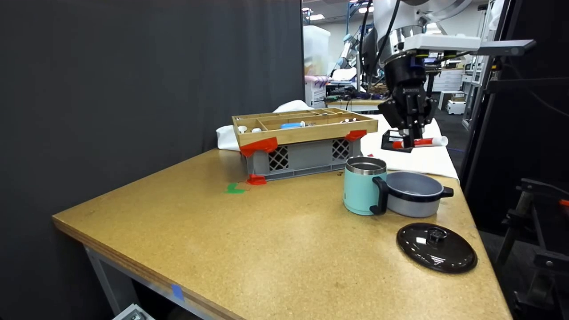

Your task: Remove the black lid from the grey pot, put the red marker inside the pot, remove the marker from the pot

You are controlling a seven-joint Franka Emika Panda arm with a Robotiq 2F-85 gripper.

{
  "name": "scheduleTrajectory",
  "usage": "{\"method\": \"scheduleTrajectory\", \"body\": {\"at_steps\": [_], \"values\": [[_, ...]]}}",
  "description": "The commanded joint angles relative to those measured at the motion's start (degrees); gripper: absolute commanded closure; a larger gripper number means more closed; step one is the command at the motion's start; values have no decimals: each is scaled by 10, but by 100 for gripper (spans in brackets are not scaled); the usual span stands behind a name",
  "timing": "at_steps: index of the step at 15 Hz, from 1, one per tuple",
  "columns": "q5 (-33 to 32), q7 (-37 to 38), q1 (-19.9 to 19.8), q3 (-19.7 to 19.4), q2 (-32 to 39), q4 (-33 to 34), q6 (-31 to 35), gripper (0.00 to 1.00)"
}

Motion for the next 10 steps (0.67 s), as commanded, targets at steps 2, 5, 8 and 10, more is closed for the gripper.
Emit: {"method": "scheduleTrajectory", "body": {"at_steps": [2,5,8,10], "values": [[-25,21,24,30,-60,-33,5,95],[-33,35,47,59,-74,-34,7,95],[-28,18,75,93,-62,-41,35,95],[-18,1,95,114,-32,-34,54,95]]}}
